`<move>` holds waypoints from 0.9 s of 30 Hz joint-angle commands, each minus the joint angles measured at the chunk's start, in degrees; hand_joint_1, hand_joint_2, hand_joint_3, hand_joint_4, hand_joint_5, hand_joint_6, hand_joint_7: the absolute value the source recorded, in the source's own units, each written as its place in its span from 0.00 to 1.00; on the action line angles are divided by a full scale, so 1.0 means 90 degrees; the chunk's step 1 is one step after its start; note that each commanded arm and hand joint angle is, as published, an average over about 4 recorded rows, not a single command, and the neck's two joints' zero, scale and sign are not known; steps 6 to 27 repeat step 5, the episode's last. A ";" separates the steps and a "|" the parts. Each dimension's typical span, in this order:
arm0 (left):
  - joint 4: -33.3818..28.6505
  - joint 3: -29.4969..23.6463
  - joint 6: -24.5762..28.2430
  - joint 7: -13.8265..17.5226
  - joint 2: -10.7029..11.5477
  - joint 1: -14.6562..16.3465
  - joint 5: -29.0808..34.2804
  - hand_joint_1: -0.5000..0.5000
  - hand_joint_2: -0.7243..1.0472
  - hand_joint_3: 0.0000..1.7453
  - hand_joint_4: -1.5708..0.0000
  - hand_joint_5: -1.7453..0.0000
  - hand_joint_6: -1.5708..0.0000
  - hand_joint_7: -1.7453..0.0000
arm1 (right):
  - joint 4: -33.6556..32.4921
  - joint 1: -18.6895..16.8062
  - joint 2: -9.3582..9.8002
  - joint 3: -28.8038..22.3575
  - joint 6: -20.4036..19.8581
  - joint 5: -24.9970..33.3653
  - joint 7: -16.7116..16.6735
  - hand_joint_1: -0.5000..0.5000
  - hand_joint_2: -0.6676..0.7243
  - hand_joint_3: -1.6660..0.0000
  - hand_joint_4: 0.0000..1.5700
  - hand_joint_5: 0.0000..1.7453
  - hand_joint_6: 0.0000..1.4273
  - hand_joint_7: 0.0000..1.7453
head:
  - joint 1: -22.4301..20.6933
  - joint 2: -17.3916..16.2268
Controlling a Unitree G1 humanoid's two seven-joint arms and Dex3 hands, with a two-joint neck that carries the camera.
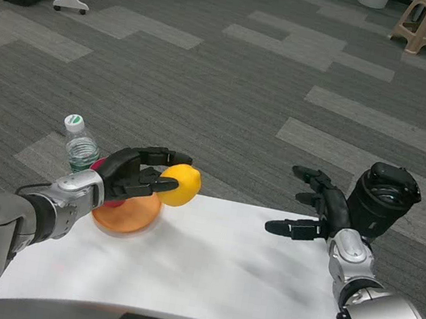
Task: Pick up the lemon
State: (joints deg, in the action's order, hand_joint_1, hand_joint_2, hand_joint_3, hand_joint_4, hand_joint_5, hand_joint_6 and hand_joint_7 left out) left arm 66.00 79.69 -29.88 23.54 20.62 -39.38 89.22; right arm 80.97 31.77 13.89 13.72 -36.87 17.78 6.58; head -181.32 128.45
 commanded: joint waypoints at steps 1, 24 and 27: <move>-0.0028 -0.0066 0.0029 0.0051 0.0096 0.0078 0.0067 1.00 0.95 0.05 0.05 0.00 0.40 0.76 | -0.0066 -0.0039 -0.0045 -0.0011 0.0034 0.0026 -0.0038 0.79 0.36 0.81 0.17 0.72 0.00 0.12 | -0.0010 0.0003; -0.0051 -0.0089 0.0029 0.0051 0.0134 0.0104 0.0067 1.00 0.95 0.05 0.05 0.00 0.40 0.76 | -0.0042 -0.0034 -0.0059 -0.0011 0.0031 0.0019 -0.0038 0.79 0.36 0.81 0.16 0.72 0.00 0.12 | -0.0053 0.0017; -0.0051 -0.0089 0.0029 0.0051 0.0134 0.0104 0.0067 1.00 0.95 0.05 0.05 0.00 0.40 0.76 | -0.0042 -0.0034 -0.0059 -0.0011 0.0031 0.0019 -0.0038 0.79 0.36 0.81 0.16 0.72 0.00 0.12 | -0.0053 0.0017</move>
